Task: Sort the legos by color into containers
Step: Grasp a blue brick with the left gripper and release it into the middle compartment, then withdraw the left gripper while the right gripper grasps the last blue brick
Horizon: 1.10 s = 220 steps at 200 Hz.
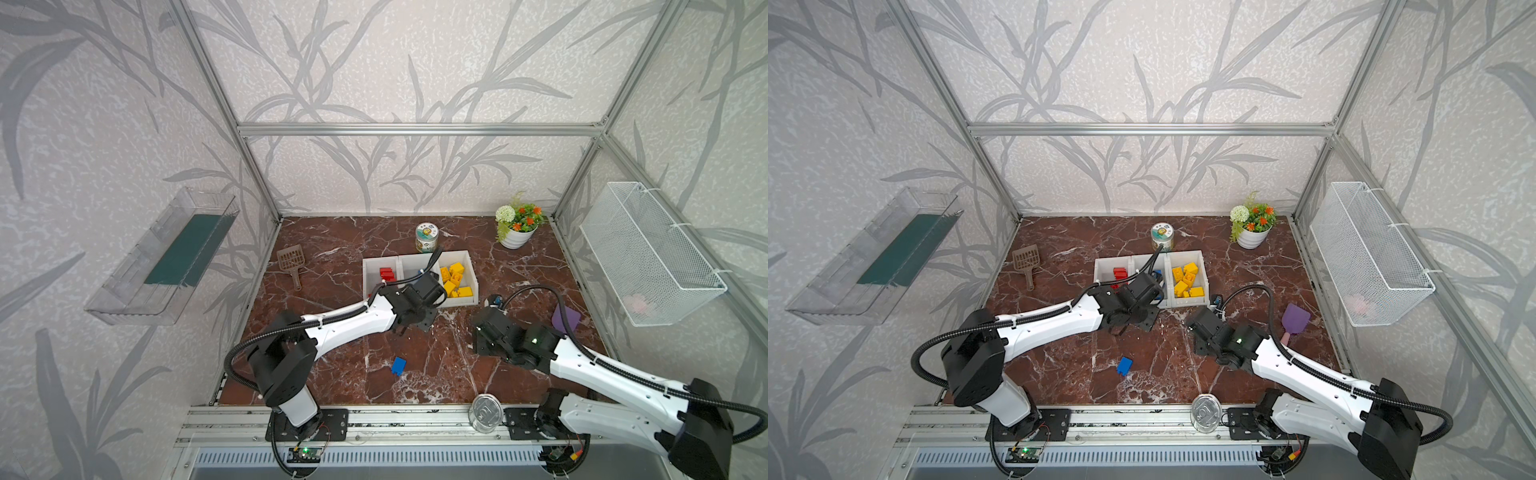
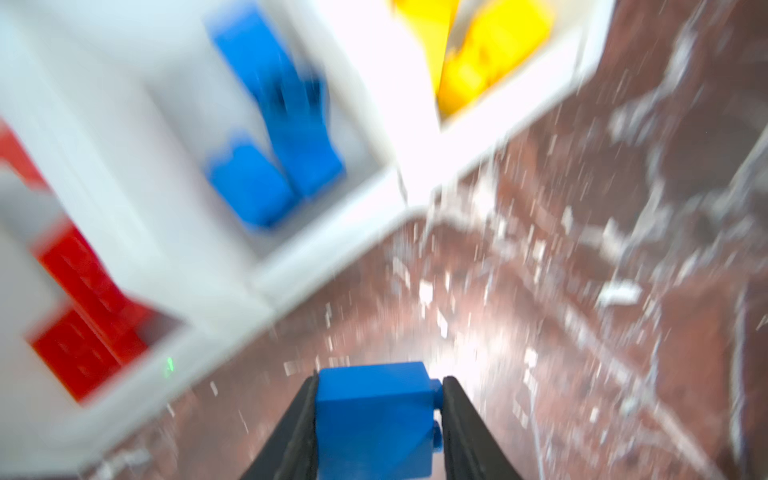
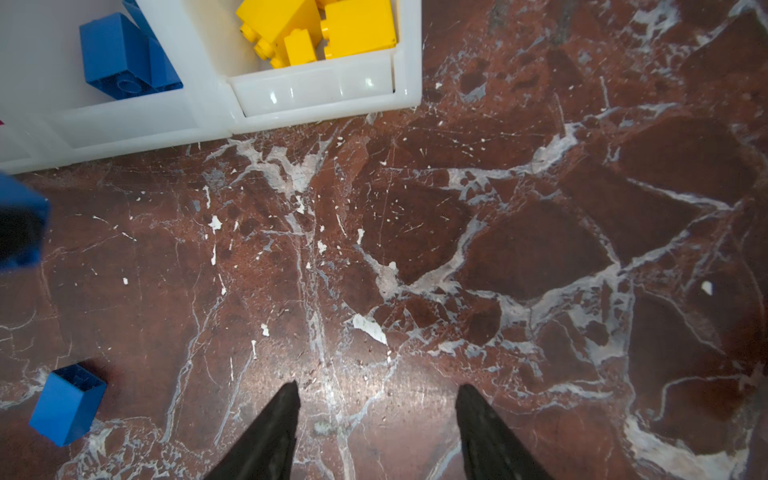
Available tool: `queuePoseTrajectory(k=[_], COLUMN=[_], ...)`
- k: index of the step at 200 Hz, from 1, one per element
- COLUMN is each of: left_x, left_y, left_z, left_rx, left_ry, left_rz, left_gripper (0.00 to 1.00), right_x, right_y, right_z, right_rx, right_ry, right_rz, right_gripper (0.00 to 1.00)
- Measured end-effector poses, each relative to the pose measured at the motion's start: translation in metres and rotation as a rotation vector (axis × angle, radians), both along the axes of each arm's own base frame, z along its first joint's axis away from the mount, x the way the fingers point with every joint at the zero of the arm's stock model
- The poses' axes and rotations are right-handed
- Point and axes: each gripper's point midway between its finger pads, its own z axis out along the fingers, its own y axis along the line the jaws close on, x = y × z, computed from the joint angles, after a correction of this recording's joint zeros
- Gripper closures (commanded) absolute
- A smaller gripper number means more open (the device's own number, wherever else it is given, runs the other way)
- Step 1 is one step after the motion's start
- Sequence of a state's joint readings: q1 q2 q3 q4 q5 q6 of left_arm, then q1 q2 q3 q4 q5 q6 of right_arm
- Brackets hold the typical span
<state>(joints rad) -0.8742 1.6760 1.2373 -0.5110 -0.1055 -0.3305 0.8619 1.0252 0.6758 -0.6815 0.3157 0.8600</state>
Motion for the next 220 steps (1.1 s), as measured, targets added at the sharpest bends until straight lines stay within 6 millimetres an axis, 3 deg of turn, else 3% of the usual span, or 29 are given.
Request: queuePoseTrajectory(k=[16, 30, 45, 66, 103, 122, 139, 192, 220], left_x=[0.036, 0.065, 0.091, 0.111, 0.123, 0.128, 0.131, 0.130, 0.122], left_y=[0.000, 0.009, 0.019, 0.024, 0.020, 0.018, 0.016, 0.022, 0.033], left_z=[0.016, 0.018, 0.011, -0.004, -0.019, -0.014, -0.008, -0.005, 0.006], left_rx=[-0.037, -0.049, -0.039, -0.018, 0.005, 0.002, -0.002, -0.004, -0.023], left_ry=[-0.043, -0.062, -0.066, -0.049, -0.028, -0.036, -0.048, -0.054, -0.068], left_rz=[0.049, 0.103, 0.147, 0.171, 0.165, 0.160, 0.158, 0.173, 0.192], left_gripper=[0.64, 0.63, 0.63, 0.63, 0.59, 0.44, 0.37, 0.36, 0.35], right_x=[0.000, -0.001, -0.002, -0.004, -0.005, -0.005, -0.005, -0.004, -0.003], right_y=[0.000, -0.001, -0.002, -0.005, -0.012, -0.015, -0.017, -0.017, -0.015], right_z=[0.004, 0.006, 0.007, 0.009, 0.015, 0.017, 0.019, 0.025, 0.027], right_rx=[0.011, 0.014, 0.012, 0.009, 0.002, -0.010, -0.019, -0.030, -0.034], right_ry=[-0.012, -0.018, -0.020, -0.019, -0.041, -0.044, -0.047, -0.052, -0.056], right_rz=[0.004, 0.011, 0.014, 0.012, 0.002, 0.000, 0.000, 0.010, 0.027], right_gripper=[0.38, 0.38, 0.38, 0.38, 0.38, 0.38, 0.38, 0.38, 0.38])
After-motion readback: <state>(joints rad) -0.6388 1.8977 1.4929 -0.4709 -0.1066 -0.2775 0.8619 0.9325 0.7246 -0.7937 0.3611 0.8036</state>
